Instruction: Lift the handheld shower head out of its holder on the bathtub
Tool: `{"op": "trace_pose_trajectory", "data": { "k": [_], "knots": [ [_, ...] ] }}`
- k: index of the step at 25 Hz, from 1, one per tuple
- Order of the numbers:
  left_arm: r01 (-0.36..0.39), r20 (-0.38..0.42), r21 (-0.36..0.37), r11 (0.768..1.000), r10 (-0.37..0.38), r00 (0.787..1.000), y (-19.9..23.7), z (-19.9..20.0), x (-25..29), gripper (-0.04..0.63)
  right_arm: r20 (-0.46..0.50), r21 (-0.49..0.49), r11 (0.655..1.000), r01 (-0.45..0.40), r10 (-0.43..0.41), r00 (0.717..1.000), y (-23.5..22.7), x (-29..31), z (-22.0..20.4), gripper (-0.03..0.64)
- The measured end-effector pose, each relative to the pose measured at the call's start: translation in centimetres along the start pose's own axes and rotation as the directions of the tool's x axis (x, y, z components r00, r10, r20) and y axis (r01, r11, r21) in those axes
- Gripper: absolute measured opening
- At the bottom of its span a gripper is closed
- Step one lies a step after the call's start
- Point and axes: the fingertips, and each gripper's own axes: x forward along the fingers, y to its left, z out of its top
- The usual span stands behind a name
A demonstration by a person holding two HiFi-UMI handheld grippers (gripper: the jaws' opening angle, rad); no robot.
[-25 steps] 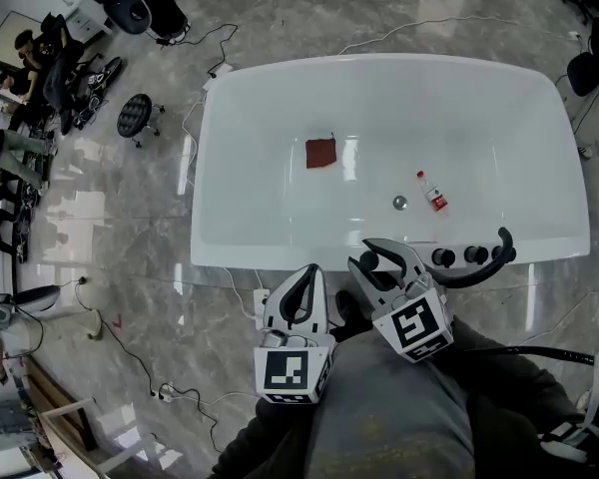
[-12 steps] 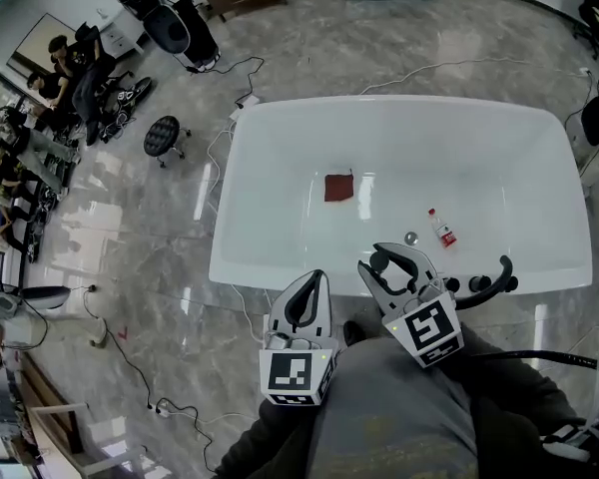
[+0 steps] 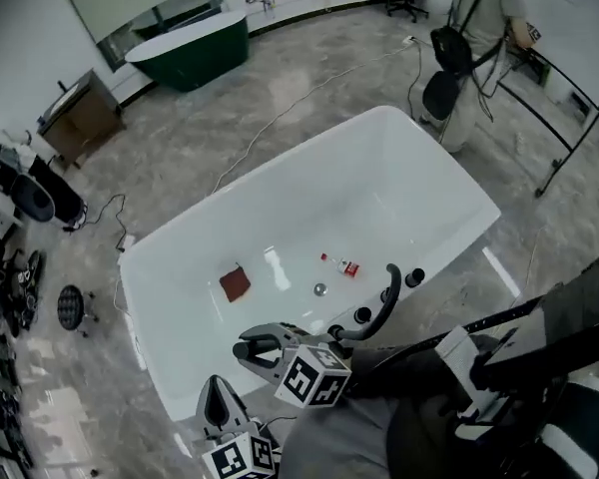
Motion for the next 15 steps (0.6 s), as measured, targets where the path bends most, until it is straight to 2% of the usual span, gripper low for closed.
{"op": "trace_pose_trajectory", "data": {
  "k": [4, 11, 15],
  "knots": [
    [0.038, -0.014, -0.01, 0.999, -0.039, 0.999, -3.0, 1.3, -0.1, 0.003, -0.016, -0.003, 1.0, -0.019, 0.019, 1.0, -0.1, -3.1, 0.5, 0.138],
    [0.057, -0.012, -0.008, 0.998, -0.057, 0.998, -4.0, 2.3, -0.4, 0.003, -0.019, -0.004, 1.0, 0.009, -0.009, 1.0, -0.3, -4.2, 1.3, 0.138],
    [0.061, -0.01, -0.014, 0.998, -0.061, 0.998, -6.0, 3.2, -3.1, 0.003, -0.02, -0.006, 1.0, 0.004, -0.004, 1.0, 0.8, -7.1, 2.3, 0.138]
  ]
}}
